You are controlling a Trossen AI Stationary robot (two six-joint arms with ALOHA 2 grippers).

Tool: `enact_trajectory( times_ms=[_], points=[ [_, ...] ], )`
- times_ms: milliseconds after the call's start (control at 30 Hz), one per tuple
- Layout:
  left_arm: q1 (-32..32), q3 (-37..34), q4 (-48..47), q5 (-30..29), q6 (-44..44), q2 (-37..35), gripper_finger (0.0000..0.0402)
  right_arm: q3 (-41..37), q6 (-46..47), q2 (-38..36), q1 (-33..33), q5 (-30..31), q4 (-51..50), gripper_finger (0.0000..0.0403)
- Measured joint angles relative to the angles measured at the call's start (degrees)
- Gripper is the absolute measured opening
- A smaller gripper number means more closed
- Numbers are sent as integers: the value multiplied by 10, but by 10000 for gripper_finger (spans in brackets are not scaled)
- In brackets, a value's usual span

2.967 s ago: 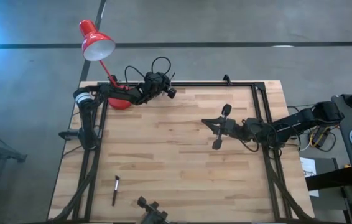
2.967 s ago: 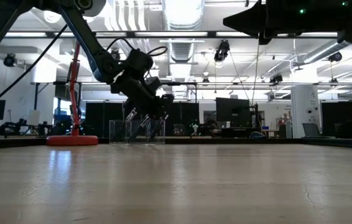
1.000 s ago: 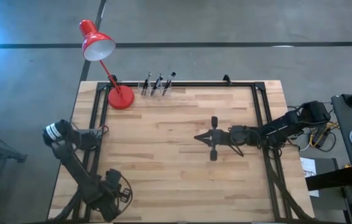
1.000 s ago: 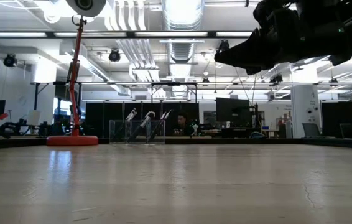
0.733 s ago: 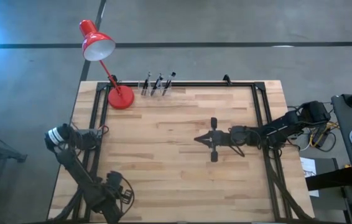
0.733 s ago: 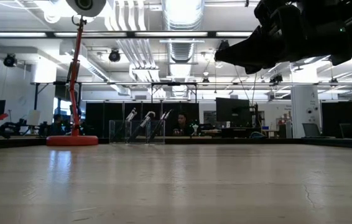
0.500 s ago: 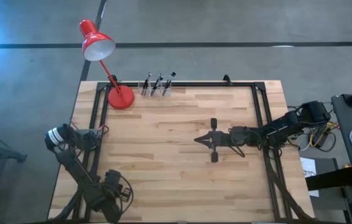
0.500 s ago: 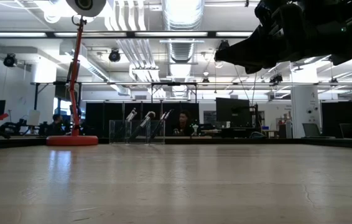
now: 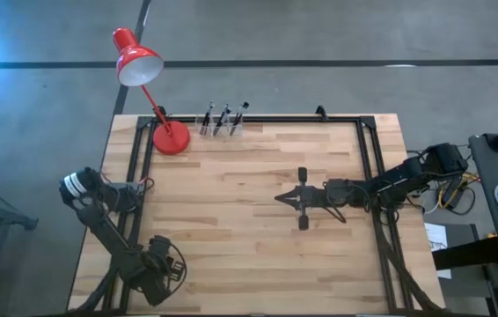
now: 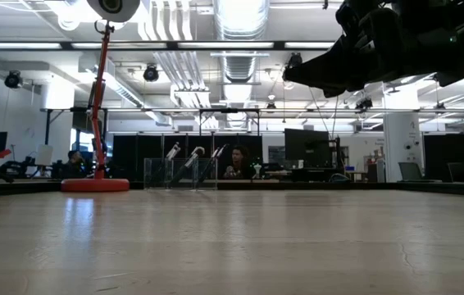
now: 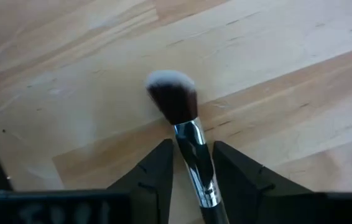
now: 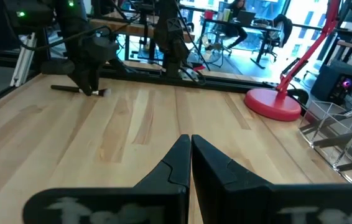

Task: Pick & Place Makeup Supplies
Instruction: Put the makeup brush into the transparent organizer

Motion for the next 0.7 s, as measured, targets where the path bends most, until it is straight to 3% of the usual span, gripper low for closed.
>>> enact_trajectory(
  times_ms=[367, 500, 700],
  points=[
    [20, 10, -6, 0, 78, -19, 34, 0, 0, 0, 0, 5, 0, 9],
    [41, 47, -90, -70, 111, -52, 34, -1, 13, 0, 0, 6, 0, 9],
    [96, 41, -84, -256, 231, -106, 34, -8, 28, 0, 0, 5, 10, 9]
  ],
)
